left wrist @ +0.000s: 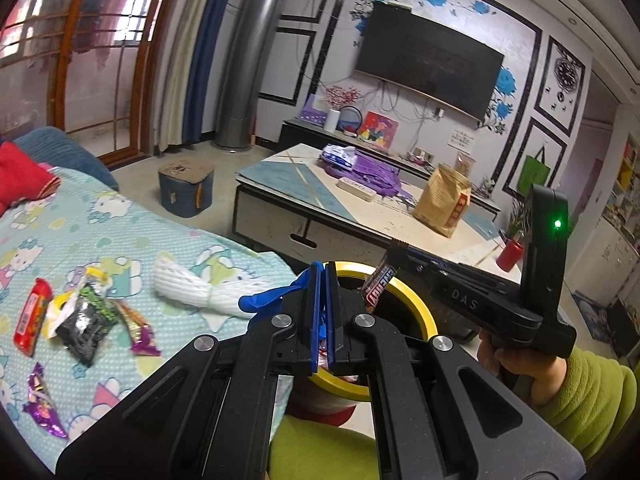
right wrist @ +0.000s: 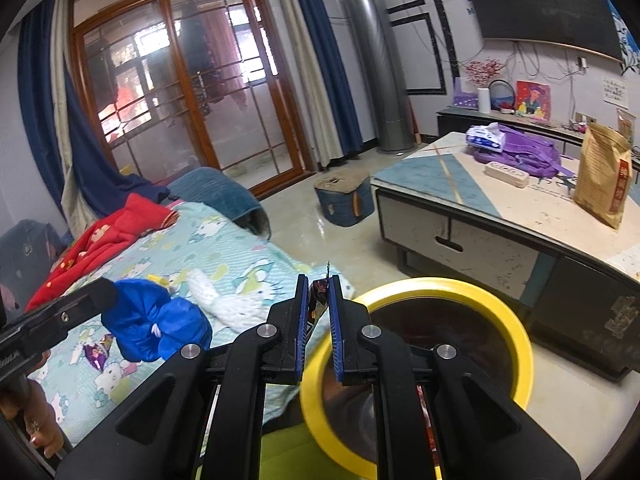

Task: Collect trash
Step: 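Carry the blue bag and small wrapper over the yellow bin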

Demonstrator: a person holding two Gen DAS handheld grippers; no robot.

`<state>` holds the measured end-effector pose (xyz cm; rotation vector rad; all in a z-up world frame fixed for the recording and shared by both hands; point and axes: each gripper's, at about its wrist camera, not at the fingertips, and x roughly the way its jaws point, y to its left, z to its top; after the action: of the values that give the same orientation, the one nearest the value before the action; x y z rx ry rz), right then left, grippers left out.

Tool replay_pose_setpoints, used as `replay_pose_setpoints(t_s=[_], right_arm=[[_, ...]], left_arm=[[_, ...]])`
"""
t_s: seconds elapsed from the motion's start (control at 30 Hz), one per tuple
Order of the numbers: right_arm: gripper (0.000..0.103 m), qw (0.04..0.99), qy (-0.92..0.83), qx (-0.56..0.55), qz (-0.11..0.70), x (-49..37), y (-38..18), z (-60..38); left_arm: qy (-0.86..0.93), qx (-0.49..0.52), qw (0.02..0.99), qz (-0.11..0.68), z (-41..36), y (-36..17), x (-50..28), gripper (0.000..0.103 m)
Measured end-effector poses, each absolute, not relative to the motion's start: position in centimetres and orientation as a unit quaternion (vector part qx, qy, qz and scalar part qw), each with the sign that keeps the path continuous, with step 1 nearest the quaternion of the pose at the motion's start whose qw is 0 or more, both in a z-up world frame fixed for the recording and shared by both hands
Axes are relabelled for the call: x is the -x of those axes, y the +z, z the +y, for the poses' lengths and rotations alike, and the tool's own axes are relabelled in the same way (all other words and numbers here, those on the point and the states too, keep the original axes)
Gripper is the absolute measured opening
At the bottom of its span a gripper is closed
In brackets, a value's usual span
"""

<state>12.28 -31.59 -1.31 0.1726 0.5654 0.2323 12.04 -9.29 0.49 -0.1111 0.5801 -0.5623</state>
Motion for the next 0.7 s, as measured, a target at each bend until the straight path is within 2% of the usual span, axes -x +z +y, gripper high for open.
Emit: replay_pose_setpoints(t_s=[0.7], right_arm=[[0.010,0.959,0.025,-0.088,0.268,-12.5,-3.1,-37.4]], left_arm=[[-0.329,0.016,0.892,0.309,-15.7,-2.2,-12.3,0.000]])
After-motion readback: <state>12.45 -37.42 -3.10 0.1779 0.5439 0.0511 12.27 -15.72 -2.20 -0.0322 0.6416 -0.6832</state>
